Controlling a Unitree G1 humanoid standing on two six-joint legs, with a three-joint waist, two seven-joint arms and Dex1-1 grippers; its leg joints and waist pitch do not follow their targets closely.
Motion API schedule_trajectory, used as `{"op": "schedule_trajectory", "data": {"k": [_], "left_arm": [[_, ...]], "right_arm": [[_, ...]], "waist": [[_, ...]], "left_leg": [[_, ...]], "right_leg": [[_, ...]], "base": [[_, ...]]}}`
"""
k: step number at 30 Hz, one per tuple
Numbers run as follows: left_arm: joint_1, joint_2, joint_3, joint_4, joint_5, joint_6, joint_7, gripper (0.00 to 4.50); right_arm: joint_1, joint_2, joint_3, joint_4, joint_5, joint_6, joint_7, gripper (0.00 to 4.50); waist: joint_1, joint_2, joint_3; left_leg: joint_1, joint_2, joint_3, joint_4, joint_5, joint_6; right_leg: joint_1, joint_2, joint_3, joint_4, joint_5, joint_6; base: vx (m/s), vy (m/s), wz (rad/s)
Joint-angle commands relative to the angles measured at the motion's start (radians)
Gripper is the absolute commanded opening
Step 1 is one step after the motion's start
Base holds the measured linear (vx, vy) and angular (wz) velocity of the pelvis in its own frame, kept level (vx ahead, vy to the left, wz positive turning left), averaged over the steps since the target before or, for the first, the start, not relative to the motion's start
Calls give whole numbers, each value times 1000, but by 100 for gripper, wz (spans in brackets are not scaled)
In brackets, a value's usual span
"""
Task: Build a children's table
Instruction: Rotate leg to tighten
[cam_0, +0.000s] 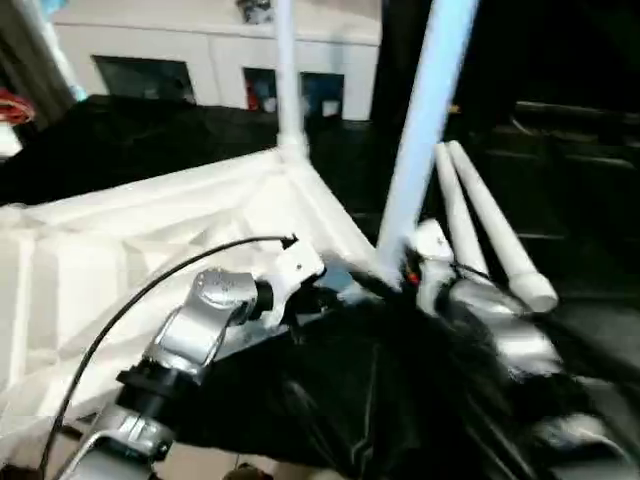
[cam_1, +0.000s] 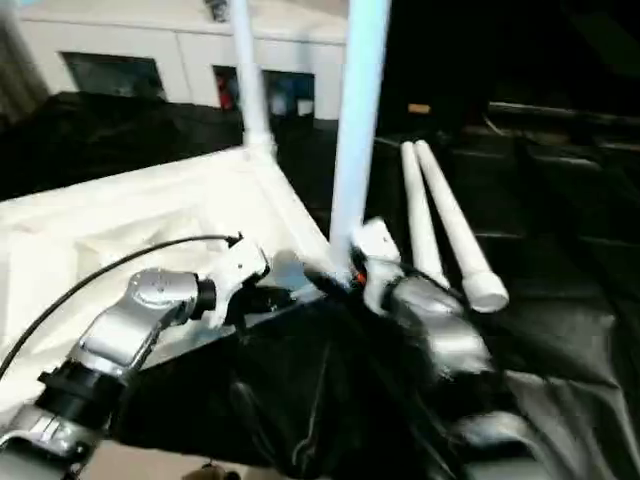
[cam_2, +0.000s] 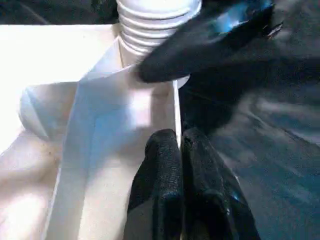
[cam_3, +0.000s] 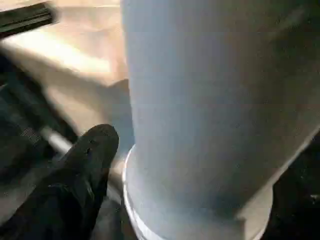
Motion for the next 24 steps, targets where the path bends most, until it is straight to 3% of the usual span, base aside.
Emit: {"op": "schedule_trajectory", "data": {"k": [1,5,6,12,19,23,24], "left_arm": [[-16,-17,-35,-31,-56,-51,-94,0],[-16,2,-35,-24,-67,-53,-141,0],[-16,33,-41,-9,-71,-74,-190,0],[-23,61,-42,14,-68,-93,-235,0],[-21,74,-48,21,-69,-99,-258,0],[-19,69,-46,23,-72,-101,-249,0],[-19,60,-42,23,-69,-99,-229,0]], "right_arm": [[18,-20,47,-58,22,18,94,396],[38,-57,56,-102,32,26,153,396],[60,-100,73,-150,39,36,213,379],[87,-139,99,-198,34,43,273,331],[98,-143,113,-228,45,61,295,280],[102,-130,116,-231,52,78,288,275],[101,-115,115,-224,51,89,267,275]], "waist": [[-1,-2,-77],[4,-3,-76],[6,-2,-75],[8,-2,-76],[9,-4,-78],[8,-4,-77],[8,-8,-77]], "left_leg": [[13,42,-14,-65,-203,59],[16,43,-14,-66,-225,50],[15,43,-16,-67,-222,51],[16,45,-16,-67,-219,50],[13,45,-15,-64,-198,56],[14,45,-15,-65,-204,55],[15,46,-15,-65,-208,53]], "right_leg": [[55,-84,53,-79,-235,-202],[51,-87,54,-84,-293,-191],[52,-86,53,-86,-302,-183],[50,-86,53,-84,-296,-186],[51,-86,52,-80,-271,-195],[50,-86,52,-81,-278,-195],[50,-87,52,-83,-289,-193]], "base": [[0,0,0],[0,0,0],[0,0,0],[0,0,0],[0,0,0],[0,0,0],[0,0,0]]}}
